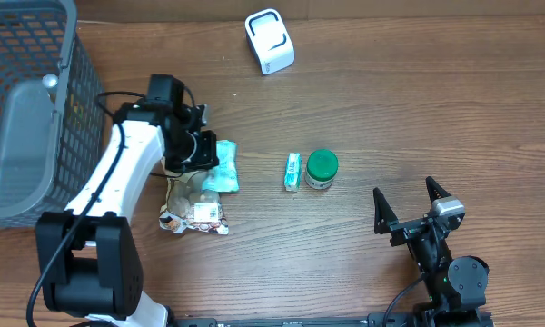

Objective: Scan the item barcode

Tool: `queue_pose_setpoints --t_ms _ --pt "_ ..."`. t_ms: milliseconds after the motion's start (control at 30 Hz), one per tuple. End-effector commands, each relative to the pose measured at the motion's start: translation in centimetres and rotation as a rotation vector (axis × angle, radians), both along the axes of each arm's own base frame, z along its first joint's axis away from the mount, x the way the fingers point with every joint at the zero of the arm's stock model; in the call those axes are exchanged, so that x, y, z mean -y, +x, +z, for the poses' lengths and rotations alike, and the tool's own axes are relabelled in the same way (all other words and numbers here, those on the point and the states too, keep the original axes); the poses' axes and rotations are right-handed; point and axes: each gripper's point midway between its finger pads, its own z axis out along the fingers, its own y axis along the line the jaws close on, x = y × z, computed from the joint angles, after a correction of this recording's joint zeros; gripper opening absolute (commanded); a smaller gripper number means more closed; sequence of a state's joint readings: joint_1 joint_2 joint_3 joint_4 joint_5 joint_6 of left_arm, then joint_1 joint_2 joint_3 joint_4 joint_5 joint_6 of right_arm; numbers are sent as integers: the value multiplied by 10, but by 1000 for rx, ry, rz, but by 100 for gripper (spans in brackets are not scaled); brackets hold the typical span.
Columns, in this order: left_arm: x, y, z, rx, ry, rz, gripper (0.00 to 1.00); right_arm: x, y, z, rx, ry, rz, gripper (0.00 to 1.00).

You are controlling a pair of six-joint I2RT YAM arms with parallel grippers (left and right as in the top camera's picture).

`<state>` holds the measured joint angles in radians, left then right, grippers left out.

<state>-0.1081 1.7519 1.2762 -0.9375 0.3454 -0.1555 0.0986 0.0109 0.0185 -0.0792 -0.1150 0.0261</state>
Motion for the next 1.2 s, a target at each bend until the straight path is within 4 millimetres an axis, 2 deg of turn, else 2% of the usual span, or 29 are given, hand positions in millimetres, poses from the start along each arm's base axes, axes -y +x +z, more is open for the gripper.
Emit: queue_pose_setpoints --t_ms 0,233,567,800,867,967,1033,1167 --pt "15 -7 3 -21 2 36 4 3 1 -2 3 -1 -13 100" --pt "41 -20 -14 -31 6 11 4 3 1 -2 3 -1 -13 100" --pt "24 -5 -20 44 154 57 7 3 1 -2 3 -1 -13 100" --pt "0 7 -21 88 276 166 8 3 1 -2 3 -1 -13 100" --pt "2 15 -19 121 268 174 8 3 1 -2 3 -1 -13 100" --pt "5 25 -17 160 253 180 16 3 1 -2 3 -1 -13 100" --pt "5 27 -19 161 251 180 21 3 1 -2 3 -1 -13 100" --pt "5 27 -27 143 259 177 22 3 1 -2 3 -1 -13 100"
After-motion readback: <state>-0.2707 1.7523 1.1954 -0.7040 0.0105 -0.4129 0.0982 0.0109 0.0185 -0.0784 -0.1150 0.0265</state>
